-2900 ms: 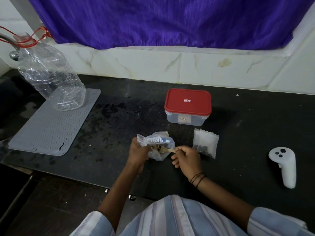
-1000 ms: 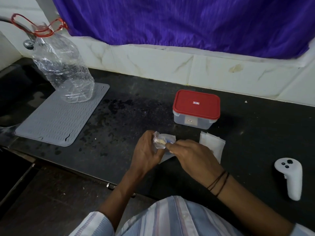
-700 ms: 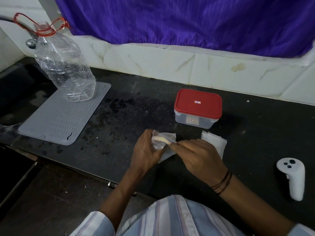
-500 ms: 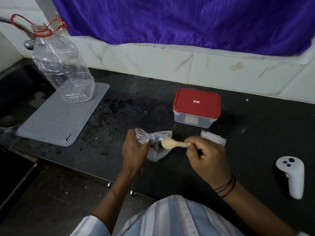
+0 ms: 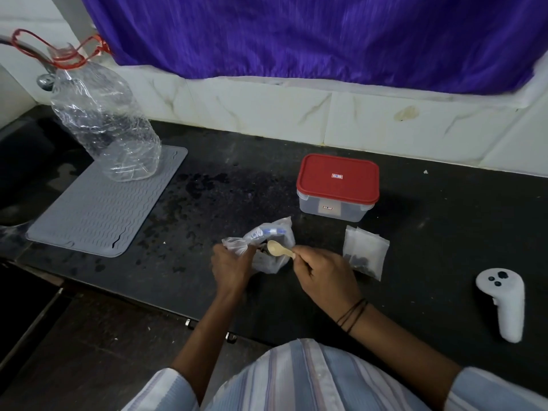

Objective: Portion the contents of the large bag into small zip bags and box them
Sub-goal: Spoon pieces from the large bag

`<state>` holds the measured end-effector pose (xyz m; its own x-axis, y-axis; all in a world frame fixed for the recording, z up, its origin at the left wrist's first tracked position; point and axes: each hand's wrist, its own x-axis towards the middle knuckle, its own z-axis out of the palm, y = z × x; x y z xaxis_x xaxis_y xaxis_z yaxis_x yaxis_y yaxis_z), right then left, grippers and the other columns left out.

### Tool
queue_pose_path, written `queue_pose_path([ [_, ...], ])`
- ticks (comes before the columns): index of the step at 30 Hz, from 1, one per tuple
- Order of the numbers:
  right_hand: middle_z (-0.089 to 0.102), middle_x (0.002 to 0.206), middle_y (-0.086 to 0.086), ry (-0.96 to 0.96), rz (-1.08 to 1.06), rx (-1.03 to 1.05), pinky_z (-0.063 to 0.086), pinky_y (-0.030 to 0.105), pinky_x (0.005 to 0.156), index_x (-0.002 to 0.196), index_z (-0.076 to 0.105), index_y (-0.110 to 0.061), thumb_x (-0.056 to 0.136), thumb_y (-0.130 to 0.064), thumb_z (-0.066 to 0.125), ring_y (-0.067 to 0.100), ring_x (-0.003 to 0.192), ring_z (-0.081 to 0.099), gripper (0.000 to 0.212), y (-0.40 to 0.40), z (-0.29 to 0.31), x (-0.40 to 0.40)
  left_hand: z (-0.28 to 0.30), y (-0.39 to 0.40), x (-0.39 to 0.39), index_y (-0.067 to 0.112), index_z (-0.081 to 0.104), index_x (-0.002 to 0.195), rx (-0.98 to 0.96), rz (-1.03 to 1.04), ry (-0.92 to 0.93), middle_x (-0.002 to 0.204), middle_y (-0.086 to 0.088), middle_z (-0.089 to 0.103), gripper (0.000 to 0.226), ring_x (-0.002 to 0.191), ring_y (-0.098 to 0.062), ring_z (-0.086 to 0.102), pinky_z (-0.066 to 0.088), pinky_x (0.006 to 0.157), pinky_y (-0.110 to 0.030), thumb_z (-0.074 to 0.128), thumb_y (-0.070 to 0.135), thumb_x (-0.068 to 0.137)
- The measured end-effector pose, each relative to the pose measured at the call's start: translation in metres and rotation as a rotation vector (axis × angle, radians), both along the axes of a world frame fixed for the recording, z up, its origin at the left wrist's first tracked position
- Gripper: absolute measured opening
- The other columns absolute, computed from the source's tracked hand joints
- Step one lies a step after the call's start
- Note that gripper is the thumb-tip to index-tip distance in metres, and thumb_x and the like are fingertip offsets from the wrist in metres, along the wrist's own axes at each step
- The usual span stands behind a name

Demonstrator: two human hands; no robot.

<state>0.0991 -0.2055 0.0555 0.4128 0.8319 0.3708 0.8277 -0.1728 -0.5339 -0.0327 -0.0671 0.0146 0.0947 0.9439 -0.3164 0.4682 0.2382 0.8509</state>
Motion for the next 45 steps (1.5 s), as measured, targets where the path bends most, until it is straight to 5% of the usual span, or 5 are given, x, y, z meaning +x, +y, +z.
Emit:
queue_pose_path([
  [6,0.065,0.070,-0.004,-0.043,-0.025,-0.172,0.054,0.032,0.053,0.090,0.068,-0.019,0.096,-0.028,0.051,0.011,0.060,0.060,0.020,0.021,-0.009,-0.004,0.012,-0.001,0.010,0.021,0.041,0.107,-0.034,-0.004,0.091,0.102,-0.002,0.060,0.055,0.095,-0.025,0.064,0.057,0.087,-0.049,0.080,0.041,0.074],
  [18,0.064,0.073,-0.003,0.043,-0.064,-0.348,0.054,0.030,0.058,0.090,0.067,-0.021,0.098,-0.029,0.048,0.011,0.063,0.060,0.021,0.019,-0.025,-0.008,0.014,-0.002,0.009,0.010,0.051,0.107,0.088,-0.028,0.111,0.100,-0.009,0.064,0.029,0.093,-0.031,0.064,0.055,0.084,-0.051,0.065,0.024,0.085],
  [24,0.061,0.069,-0.002,0.151,-0.090,-0.402,0.054,0.032,0.060,0.081,0.063,-0.020,0.097,-0.029,0.048,0.013,0.063,0.059,0.024,0.019,-0.030,-0.011,0.022,-0.007,0.016,0.013,0.048,0.102,0.200,-0.048,0.044,0.093,-0.003,0.059,0.014,0.084,-0.020,0.060,0.053,0.068,-0.039,0.056,0.021,0.094],
  [36,0.069,0.066,0.001,0.628,-0.163,-0.362,0.058,0.026,0.056,0.087,0.071,-0.018,0.097,-0.024,0.052,0.009,0.054,0.065,0.022,0.017,-0.034,-0.010,0.017,-0.003,0.012,0.014,0.044,0.111,0.081,-0.231,-0.003,0.098,-0.001,0.059,0.057,0.083,-0.014,0.062,0.055,0.062,-0.033,0.086,0.020,0.072],
  [45,0.070,0.066,0.005,0.813,-0.199,-0.321,0.049,0.018,0.046,0.093,0.070,-0.020,0.098,-0.021,0.052,0.008,0.047,0.061,0.019,0.014,-0.039,-0.010,0.010,0.005,0.014,0.013,0.046,0.102,0.156,-0.173,-0.011,0.092,-0.003,0.058,0.030,0.081,-0.019,0.062,0.056,0.067,-0.039,0.068,0.009,0.082],
])
